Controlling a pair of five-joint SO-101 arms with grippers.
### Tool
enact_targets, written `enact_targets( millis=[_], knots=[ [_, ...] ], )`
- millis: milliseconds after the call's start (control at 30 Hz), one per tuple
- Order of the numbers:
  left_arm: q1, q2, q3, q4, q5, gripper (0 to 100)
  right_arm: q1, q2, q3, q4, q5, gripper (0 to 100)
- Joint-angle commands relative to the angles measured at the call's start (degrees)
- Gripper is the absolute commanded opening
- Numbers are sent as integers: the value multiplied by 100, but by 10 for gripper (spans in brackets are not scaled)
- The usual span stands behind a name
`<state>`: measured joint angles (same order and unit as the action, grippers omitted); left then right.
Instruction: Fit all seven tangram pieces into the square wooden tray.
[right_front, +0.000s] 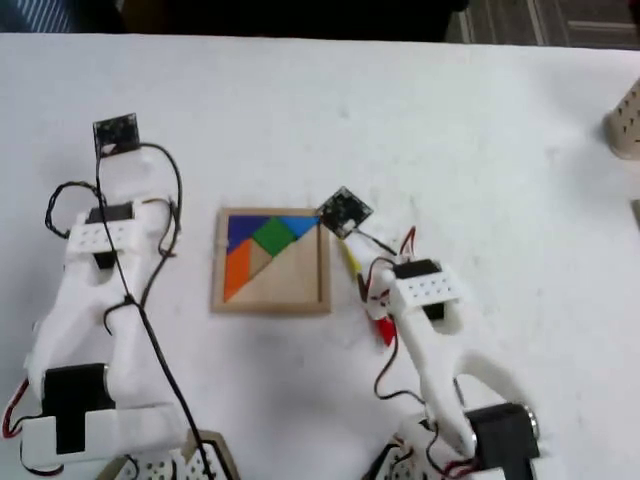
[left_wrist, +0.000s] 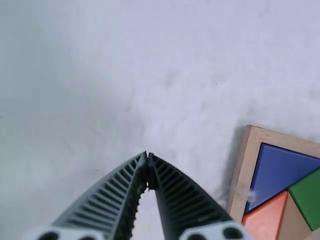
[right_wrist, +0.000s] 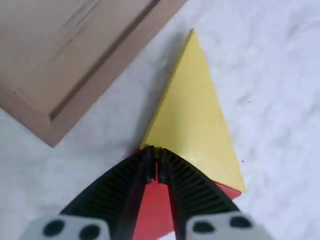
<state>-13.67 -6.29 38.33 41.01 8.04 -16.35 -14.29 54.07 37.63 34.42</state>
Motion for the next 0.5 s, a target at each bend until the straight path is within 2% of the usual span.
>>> enact_targets(
  millis=[0,200,300,467],
  knots=[
    [-66,-22,-141,-132,-35,24,84,233,-457,453,-79,18],
    [-66,-22,-105,-158,-35,24,207,259,-466,901,-18,18],
    [-66,-22,-9,-369,-35,24,207,259,-466,1235,387,18],
    [-66,-22,35,-492,-35,24,215,259,-466,1288,440,18]
  ],
)
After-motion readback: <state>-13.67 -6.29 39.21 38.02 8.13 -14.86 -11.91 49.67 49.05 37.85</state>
